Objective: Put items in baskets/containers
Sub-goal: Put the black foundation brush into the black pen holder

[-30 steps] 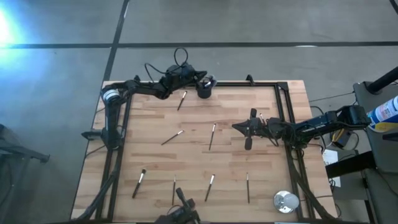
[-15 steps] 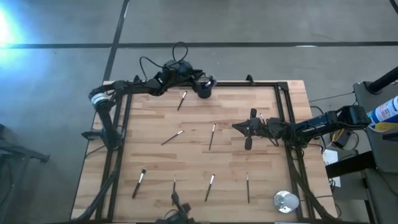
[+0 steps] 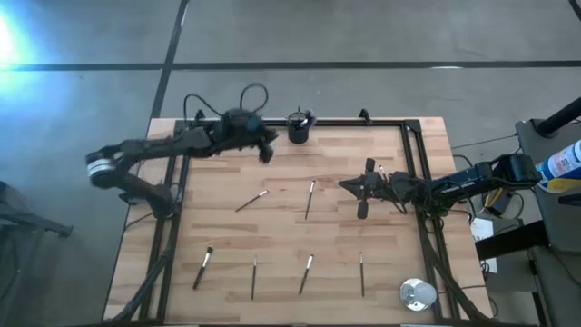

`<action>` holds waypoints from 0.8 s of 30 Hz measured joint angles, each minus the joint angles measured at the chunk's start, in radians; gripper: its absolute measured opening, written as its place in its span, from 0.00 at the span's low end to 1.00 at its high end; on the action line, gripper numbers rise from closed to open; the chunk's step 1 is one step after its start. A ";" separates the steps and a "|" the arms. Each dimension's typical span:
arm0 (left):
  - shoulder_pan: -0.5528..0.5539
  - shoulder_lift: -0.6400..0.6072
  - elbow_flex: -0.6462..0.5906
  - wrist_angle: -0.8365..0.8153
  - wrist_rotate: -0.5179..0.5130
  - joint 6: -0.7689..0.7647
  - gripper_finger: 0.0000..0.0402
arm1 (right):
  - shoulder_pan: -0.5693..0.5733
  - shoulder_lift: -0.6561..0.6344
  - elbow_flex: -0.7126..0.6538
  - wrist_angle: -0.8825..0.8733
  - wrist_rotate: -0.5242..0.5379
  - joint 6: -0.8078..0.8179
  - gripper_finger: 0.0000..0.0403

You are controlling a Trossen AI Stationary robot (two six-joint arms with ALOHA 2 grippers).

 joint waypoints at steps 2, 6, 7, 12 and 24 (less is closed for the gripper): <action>-0.065 -0.056 -0.030 -0.132 -0.088 -0.044 0.14 | 0.000 0.000 0.000 0.000 0.000 -0.007 0.02; -0.214 -0.148 -0.068 -0.401 -0.235 -0.232 0.09 | 0.000 0.000 0.000 0.003 0.000 -0.026 0.02; -0.252 -0.165 -0.074 -0.464 -0.253 -0.295 0.07 | 0.000 0.000 0.000 0.007 0.000 -0.032 0.02; -0.460 -0.198 -0.081 -0.725 -0.295 -0.662 0.01 | -0.001 0.000 0.020 0.015 0.000 -0.076 0.02; -0.922 -0.096 -0.082 -1.003 -0.144 -1.615 0.00 | 0.000 0.000 0.049 0.007 -0.014 -0.144 0.02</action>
